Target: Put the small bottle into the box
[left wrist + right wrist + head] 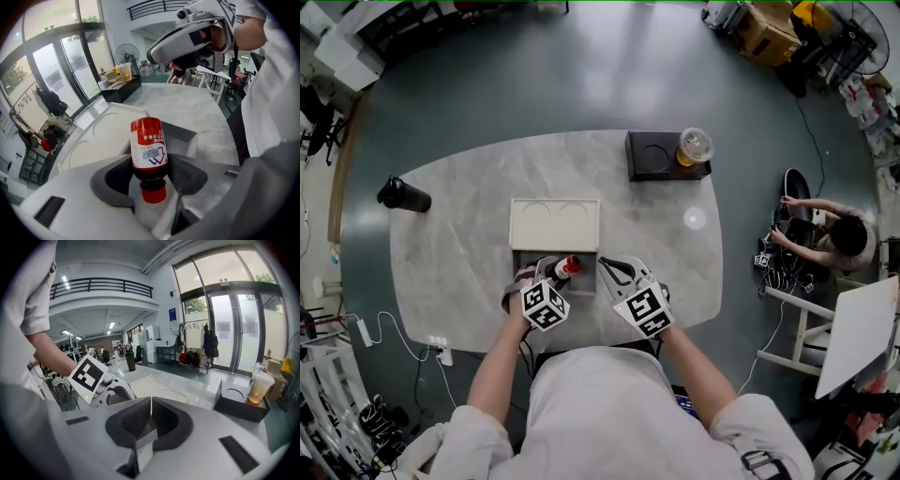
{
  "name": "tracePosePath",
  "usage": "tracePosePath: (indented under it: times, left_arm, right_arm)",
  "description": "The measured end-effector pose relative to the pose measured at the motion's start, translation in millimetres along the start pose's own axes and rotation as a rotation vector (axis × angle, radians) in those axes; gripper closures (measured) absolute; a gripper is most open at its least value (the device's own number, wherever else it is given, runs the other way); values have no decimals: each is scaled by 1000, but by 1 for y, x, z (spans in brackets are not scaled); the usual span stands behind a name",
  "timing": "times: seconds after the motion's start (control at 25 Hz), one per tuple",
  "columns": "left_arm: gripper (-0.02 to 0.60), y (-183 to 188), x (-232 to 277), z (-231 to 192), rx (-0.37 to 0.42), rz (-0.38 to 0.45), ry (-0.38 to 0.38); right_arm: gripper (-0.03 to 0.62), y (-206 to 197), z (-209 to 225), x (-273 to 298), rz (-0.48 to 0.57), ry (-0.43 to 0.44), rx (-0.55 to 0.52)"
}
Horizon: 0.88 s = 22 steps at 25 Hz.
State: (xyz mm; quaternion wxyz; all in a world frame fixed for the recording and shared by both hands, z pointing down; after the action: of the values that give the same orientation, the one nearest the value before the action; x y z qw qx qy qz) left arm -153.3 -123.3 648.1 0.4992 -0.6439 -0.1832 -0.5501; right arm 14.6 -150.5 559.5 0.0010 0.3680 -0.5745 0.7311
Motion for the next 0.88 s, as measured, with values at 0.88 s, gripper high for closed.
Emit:
tracePosePath:
  times: [0.88]
  left_arm:
    - [344, 17, 50, 6, 134, -102, -150]
  right_arm:
    - [568, -19, 7, -10, -21, -62, 69]
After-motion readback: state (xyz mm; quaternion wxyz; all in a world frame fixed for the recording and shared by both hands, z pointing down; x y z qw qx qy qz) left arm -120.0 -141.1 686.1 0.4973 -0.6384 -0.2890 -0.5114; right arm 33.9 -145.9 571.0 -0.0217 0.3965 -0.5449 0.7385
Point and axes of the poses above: the fingertips, and each gripper's own axes: x forward along the fingers, z to its right, y out of its top, the point moved 9 cm from there along -x, backward along the fingers, and after that the axes turned 3 degrees about -x, right-handed, at the moved point
